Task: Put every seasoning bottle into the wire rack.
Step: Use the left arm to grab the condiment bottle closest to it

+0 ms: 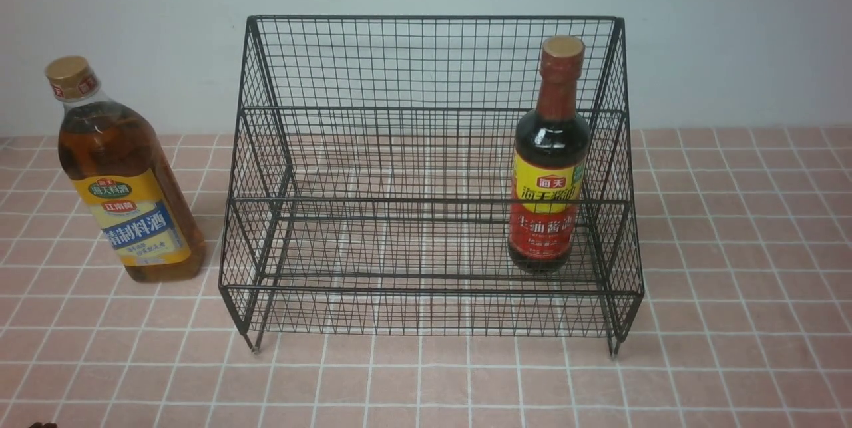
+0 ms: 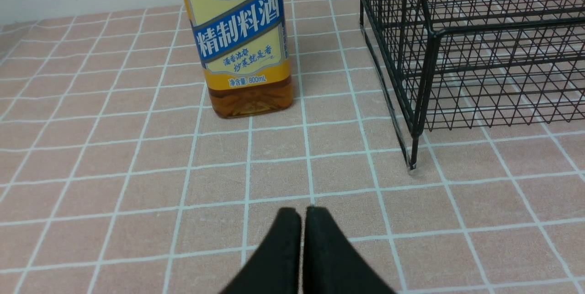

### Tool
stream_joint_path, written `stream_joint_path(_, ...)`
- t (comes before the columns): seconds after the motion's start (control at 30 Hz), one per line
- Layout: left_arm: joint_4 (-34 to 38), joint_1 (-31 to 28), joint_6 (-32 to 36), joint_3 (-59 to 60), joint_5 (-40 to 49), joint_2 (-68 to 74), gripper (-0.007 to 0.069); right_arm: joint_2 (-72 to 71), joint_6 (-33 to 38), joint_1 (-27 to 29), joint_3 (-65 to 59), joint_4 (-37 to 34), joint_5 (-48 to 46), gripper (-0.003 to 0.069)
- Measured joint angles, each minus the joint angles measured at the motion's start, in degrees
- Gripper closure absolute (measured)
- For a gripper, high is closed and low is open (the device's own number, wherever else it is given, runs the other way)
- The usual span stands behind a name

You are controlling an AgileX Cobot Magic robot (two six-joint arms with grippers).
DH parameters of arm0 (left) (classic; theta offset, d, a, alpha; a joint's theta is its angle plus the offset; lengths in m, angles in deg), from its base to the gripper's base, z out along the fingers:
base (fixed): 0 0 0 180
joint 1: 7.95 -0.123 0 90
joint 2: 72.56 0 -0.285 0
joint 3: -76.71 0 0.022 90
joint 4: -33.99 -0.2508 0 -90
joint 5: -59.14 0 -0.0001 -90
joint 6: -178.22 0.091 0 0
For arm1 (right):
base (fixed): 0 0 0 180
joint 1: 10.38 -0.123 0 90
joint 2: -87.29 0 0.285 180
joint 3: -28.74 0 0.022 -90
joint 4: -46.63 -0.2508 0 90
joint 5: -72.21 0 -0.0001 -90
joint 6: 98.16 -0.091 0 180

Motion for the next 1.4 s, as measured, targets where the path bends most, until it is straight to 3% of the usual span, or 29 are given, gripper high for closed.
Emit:
stream_joint_path(0.57, 0.00, 0.00, 0.00, 0.00, 0.00, 0.00, 0.0631, -1.06, -1.27, 0.00, -2.59, 1.23, 8.87, 0.0670)
stream_joint_path(0.67, 0.00, 0.00, 0.00, 0.00, 0.00, 0.00, 0.0631, -1.06, 6.82, 0.00, -4.99, -3.42, 15.01, 0.0670)
stream_joint_path(0.8, 0.00, 0.00, 0.00, 0.00, 0.00, 0.00, 0.0631, -1.06, 27.83, 0.00, -8.61, -20.55, 19.62, 0.0670)
stream_joint_path(0.97, 0.00, 0.00, 0.00, 0.00, 0.00, 0.00, 0.0631, -1.06, 41.03, 0.00, -10.59, -33.75, 20.10, 0.0670)
stream_joint_path(1.2, 0.00, 0.00, 0.00, 0.00, 0.00, 0.00, 0.0631, -1.87, 45.34, 1.61, -15.22, -37.96, 20.59, 0.0670)
stream_joint_path(1.37, 0.00, 0.00, 0.00, 0.00, 0.00, 0.00, 0.0631, -3.86, 46.66, 11.82, -22.41, -37.12, 20.72, 0.0670)
stream_joint_path(1.4, 0.00, 0.00, 0.00, 0.00, 0.00, 0.00, 0.0631, -3.84, 47.08, 16.15, -25.51, -36.44, 20.34, 0.0670)
